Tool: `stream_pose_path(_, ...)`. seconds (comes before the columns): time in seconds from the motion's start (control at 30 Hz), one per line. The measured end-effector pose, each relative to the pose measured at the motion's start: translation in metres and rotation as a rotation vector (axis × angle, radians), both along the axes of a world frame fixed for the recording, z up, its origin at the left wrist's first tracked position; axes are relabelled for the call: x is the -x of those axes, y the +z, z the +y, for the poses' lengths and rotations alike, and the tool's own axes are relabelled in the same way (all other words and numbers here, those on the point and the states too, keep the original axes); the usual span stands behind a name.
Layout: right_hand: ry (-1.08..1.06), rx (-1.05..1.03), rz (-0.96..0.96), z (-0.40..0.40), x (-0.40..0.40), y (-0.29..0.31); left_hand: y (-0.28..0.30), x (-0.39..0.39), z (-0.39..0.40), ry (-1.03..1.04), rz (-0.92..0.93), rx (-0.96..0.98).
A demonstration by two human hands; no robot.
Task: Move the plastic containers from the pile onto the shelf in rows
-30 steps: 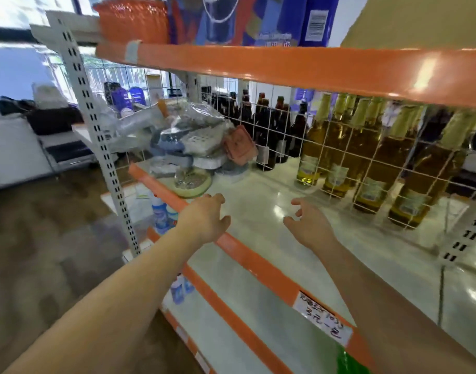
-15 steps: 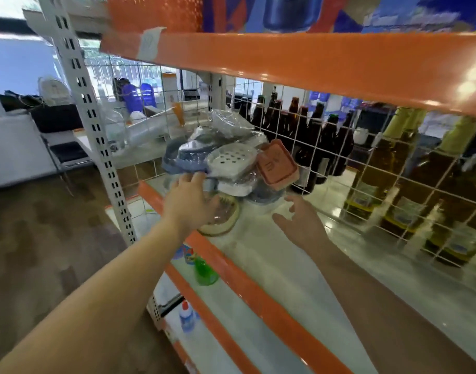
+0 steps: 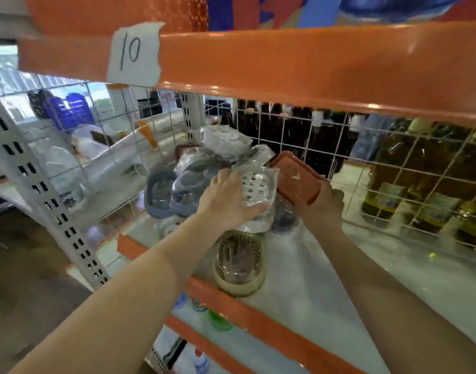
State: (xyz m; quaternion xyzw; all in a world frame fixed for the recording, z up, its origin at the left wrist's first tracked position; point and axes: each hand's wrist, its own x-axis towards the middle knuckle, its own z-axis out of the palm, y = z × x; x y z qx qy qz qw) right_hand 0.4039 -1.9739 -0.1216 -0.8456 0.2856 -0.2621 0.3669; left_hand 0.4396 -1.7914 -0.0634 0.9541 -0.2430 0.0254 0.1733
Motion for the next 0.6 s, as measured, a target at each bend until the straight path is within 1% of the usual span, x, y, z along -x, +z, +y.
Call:
stream_pose_path(0.1, -0.036, -0.027, -0.011, -0.007, -0.002, -0.003, -0.005, -0.008, -0.013, -0.003, 0.082, 0.006)
stream_pose_path(0.17, -0.013, -0.063, -0.037, -0.013, -0.004, -0.002, -0.006, -0.01, -0.019, 0.006, 0.08, -0.019)
stream_pose_path(0.27, 0.029, -0.052, -0.119, -0.017, -0.008, -0.002, -0.005, -0.012, -0.026, 0.026, 0.078, -0.045)
stream_pose_path(0.43, 0.029, -0.162, -0.163, -0.017, -0.013, -0.007, -0.005, -0.015, -0.031, 0.024, 0.105, -0.104)
stream_pose_path(0.6, 0.067, -0.159, -0.144, -0.025, -0.015, -0.011, -0.005, -0.019, -0.028, -0.007, 0.163, -0.04)
